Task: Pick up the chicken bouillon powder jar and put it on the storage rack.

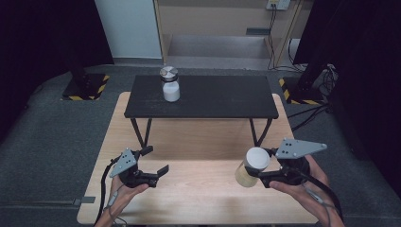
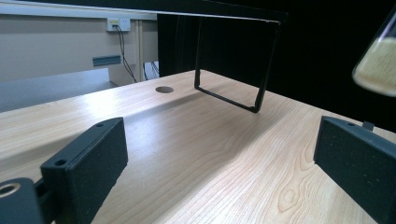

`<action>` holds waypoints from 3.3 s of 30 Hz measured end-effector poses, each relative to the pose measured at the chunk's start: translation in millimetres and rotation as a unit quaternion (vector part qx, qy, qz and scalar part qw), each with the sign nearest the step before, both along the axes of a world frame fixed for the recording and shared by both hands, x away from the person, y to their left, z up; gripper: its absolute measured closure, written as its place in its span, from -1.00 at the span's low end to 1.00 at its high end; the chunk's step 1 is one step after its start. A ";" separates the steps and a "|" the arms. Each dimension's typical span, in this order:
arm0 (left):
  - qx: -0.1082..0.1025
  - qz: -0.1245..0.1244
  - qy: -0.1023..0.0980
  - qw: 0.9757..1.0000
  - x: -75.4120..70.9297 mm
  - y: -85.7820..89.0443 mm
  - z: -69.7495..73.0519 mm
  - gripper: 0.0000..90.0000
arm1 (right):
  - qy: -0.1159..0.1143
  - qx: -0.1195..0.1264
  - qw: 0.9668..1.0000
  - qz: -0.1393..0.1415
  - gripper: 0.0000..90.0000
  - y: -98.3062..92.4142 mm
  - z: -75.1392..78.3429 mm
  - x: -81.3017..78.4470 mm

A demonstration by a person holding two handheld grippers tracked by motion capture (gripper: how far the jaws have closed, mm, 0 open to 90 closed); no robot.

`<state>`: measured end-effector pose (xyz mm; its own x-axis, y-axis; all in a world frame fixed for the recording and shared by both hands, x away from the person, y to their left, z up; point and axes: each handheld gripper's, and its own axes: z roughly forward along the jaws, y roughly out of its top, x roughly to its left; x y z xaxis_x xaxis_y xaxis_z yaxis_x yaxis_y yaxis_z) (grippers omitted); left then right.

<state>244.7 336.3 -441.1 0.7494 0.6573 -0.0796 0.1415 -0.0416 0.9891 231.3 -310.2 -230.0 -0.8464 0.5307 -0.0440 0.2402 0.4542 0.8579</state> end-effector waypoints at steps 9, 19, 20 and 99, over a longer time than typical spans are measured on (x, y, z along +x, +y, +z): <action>0.002 0.003 0.000 1.000 -1.9 -0.3 -0.1 -0.96 | -0.002 -0.006 1.000 0.031 -0.25 11.0 29.2 23.2; 0.004 0.014 0.001 1.000 -7.5 3.9 -0.3 -0.97 | 0.006 -0.018 0.999 0.042 -0.25 31.6 54.0 54.9; 0.004 0.014 0.001 1.000 -7.9 4.2 -0.5 -0.96 | 0.005 -0.018 0.999 0.043 -0.25 33.7 56.6 57.9; 0.007 0.010 0.004 1.000 -4.7 8.0 -0.6 -0.96 | -0.048 0.100 0.986 -0.121 -0.85 37.6 83.9 173.7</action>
